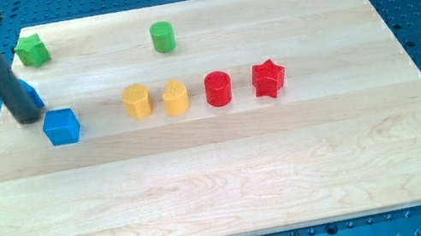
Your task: Keep the red star diagonally to the bottom right side of the red circle
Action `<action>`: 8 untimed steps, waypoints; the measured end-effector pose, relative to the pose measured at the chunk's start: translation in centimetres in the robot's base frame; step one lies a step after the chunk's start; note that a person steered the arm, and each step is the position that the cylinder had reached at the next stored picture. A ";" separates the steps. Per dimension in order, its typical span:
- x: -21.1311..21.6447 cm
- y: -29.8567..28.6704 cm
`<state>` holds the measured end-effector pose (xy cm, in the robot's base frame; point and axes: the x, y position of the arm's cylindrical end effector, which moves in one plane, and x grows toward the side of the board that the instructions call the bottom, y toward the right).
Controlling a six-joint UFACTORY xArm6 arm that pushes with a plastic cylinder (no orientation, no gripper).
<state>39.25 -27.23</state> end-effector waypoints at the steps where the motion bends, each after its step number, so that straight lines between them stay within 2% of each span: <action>1: -3.0 -2.9; 2: -4.7 -1.4; 3: -3.3 7.9; 4: -3.1 8.9; 5: -2.7 4.4; 6: 1.7 0.4; 7: 9.7 -1.8; 8: 12.5 5.4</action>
<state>51.74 -21.86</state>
